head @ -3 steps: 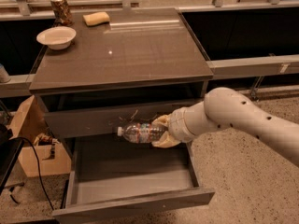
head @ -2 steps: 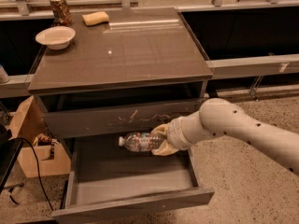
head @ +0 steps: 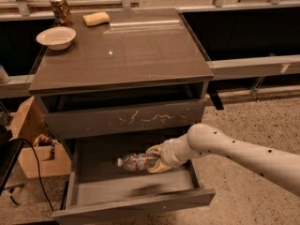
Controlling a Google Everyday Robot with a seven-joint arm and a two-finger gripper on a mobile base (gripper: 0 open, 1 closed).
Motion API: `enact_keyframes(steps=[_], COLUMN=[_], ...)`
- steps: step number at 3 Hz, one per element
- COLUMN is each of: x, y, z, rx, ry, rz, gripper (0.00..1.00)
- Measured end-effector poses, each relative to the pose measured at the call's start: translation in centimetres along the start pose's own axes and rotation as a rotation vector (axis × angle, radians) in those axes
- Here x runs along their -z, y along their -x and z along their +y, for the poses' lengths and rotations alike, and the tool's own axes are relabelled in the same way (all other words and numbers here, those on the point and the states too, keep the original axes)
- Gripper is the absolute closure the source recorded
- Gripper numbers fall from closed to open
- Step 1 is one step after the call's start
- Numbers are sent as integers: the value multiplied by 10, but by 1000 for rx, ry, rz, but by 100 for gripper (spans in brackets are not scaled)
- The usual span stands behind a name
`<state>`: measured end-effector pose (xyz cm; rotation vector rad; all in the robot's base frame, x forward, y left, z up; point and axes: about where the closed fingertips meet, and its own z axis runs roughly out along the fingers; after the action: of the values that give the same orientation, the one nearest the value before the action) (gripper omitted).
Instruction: Place water bottle into middle drawer
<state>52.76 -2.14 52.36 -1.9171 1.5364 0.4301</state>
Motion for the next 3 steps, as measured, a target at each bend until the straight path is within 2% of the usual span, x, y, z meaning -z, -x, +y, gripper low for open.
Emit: enact_keyframes(steps=[1, 3], x=[-2, -67], y=[-2, -45], z=[1, 0], rx=[-3, -6], ry=[2, 103], rz=[0, 2], gripper=[100, 100])
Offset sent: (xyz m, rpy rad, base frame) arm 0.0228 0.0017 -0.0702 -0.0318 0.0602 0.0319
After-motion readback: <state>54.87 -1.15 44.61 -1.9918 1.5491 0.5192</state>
